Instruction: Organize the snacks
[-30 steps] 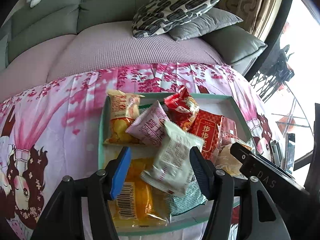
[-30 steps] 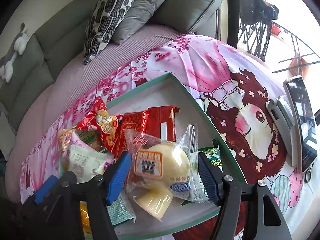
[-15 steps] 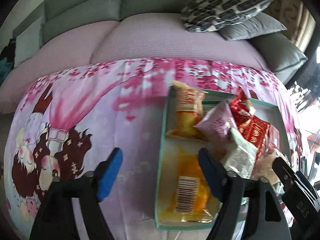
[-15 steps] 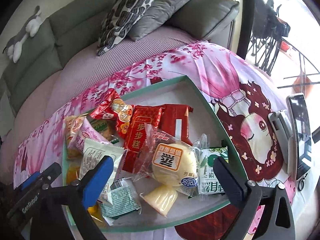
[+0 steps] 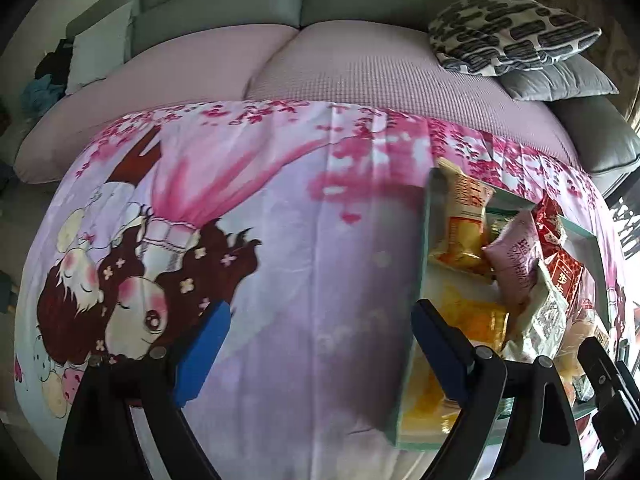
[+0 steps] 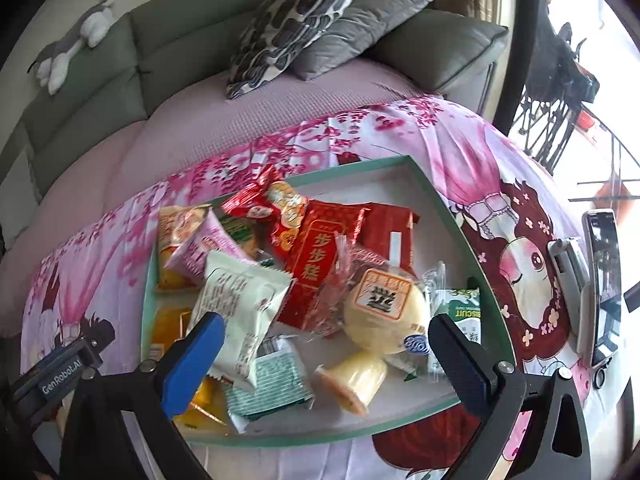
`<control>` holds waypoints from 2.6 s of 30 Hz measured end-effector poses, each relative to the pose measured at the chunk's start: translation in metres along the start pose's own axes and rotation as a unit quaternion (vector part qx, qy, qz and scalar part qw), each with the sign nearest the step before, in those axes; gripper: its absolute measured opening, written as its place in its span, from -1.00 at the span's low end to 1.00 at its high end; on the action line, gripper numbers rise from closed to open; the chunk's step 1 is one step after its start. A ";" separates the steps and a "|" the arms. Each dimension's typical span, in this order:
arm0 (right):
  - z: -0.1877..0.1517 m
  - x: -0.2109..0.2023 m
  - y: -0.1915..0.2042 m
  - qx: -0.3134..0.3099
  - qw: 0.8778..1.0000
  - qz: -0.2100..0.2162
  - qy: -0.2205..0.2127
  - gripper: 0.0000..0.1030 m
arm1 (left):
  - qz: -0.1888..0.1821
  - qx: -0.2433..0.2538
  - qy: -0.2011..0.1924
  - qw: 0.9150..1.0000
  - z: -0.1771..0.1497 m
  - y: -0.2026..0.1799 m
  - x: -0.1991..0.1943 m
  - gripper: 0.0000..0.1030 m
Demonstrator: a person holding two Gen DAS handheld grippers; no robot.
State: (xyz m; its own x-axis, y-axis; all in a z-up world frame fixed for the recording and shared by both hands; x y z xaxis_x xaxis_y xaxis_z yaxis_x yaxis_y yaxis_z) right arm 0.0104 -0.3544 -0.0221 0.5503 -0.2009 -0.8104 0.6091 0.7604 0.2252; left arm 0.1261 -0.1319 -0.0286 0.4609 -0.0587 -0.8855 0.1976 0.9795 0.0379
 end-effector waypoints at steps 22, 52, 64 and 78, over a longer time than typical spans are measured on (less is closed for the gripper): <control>-0.065 -0.021 0.028 -0.070 0.997 0.004 -0.010 1.00 | 0.021 0.001 -0.010 1.000 -0.072 0.058 -0.012 0.92; -0.112 -0.025 0.018 -0.069 0.997 0.008 -0.018 1.00 | 0.021 0.004 -0.041 0.999 -0.115 0.071 -0.027 0.91; -0.110 -0.034 0.020 -0.070 0.997 0.014 -0.035 1.00 | -0.003 -0.027 -0.035 0.999 -0.121 0.075 -0.026 0.91; -0.111 -0.032 0.021 -0.076 0.996 0.011 -0.033 1.00 | -0.007 -0.034 -0.035 0.999 -0.122 0.076 -0.027 0.92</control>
State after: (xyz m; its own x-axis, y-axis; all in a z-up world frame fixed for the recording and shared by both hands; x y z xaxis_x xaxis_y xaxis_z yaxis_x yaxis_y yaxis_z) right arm -0.0578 -0.2630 -0.0515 0.6016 -0.2188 -0.7683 0.5050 0.8493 0.1536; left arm 0.0234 -0.0320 -0.0586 0.5187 -0.0838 -0.8509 0.1464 0.9892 -0.0082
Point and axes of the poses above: each gripper's, at about its wrist camera, not at the fingertips, and x roughly the way its jaws point, y to its left, z to its top, the point moved 7 cm from there along x, roughly the way its jaws point, and after that the axes turned 7 degrees about x, right-handed, at the moved point
